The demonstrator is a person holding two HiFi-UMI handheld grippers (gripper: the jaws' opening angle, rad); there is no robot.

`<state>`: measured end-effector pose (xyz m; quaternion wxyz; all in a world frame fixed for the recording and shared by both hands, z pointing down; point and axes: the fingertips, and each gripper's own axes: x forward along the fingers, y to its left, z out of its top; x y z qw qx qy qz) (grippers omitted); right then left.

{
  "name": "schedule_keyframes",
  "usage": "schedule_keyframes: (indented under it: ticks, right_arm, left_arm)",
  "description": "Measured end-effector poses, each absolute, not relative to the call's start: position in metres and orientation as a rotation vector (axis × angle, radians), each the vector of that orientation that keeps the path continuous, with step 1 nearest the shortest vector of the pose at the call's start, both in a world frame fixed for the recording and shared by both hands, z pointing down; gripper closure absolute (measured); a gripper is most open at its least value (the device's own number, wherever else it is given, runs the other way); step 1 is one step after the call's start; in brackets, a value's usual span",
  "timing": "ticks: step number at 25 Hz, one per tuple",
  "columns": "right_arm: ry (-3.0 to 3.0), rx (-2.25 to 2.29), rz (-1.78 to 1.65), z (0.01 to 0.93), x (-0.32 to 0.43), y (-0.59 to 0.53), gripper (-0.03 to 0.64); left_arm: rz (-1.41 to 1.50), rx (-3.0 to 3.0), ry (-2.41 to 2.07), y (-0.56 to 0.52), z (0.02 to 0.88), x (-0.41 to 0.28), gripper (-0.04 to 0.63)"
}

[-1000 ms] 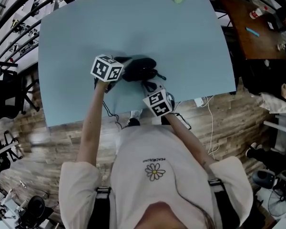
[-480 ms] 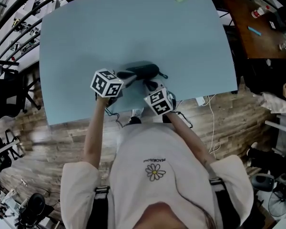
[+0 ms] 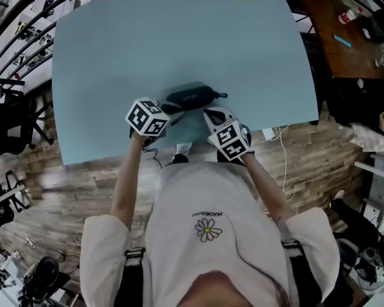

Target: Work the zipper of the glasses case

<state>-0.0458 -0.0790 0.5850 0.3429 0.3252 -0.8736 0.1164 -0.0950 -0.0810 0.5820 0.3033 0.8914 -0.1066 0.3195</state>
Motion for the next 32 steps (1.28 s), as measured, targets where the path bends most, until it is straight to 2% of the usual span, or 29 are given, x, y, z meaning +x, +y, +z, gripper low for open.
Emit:
schedule_keyframes:
  ticks: [6,22,32]
  right_arm:
    - [-2.275,0.671,-0.062,0.568,-0.029,-0.106,0.609]
    - [-2.236,0.424,-0.012,0.582,-0.049,-0.098,0.609]
    - [-2.233,0.386,-0.019,0.587,-0.089,-0.097,0.609]
  left_arm:
    - [0.943,2.367,-0.274,-0.077,0.585,-0.096,0.580]
    - [1.250,2.257,-0.554,-0.118,0.611,-0.122,0.580]
    - [1.148,2.405,-0.827,-0.198,0.594,-0.116,0.580]
